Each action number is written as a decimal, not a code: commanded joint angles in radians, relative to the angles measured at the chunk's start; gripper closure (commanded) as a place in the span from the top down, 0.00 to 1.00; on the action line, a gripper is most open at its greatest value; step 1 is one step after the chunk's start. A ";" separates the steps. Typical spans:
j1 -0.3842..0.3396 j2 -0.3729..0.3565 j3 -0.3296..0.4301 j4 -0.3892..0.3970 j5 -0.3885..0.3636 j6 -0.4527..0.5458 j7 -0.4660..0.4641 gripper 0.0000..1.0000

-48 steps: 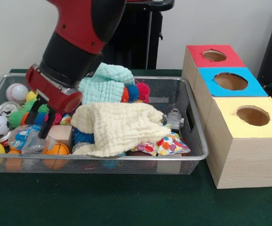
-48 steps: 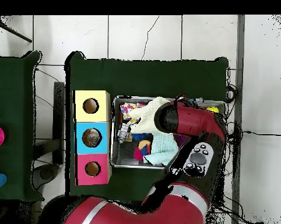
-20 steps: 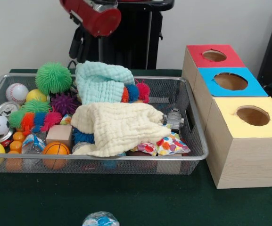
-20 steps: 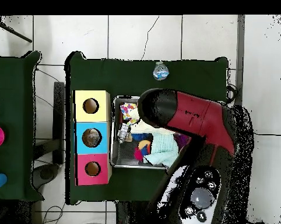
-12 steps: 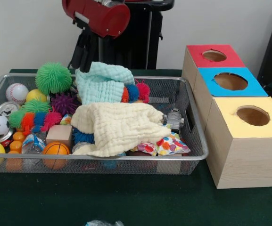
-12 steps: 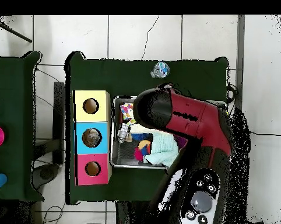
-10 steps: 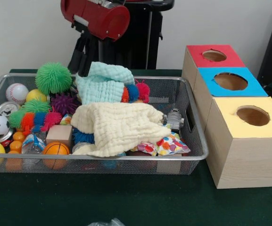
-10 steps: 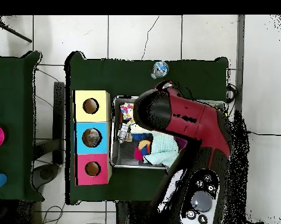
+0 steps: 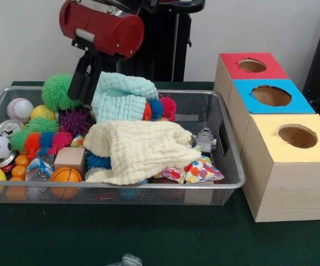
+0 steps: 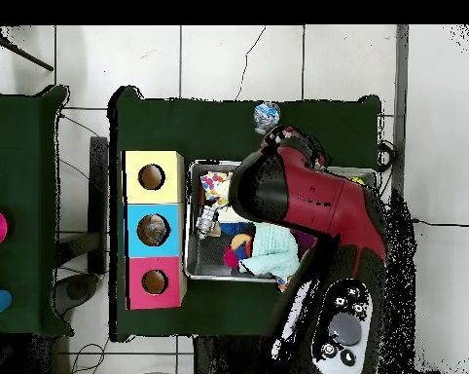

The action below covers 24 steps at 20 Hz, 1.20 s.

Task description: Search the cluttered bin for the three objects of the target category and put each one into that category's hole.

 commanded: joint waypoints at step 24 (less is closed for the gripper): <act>-0.018 0.109 0.130 -0.002 -0.136 0.340 0.093 0.00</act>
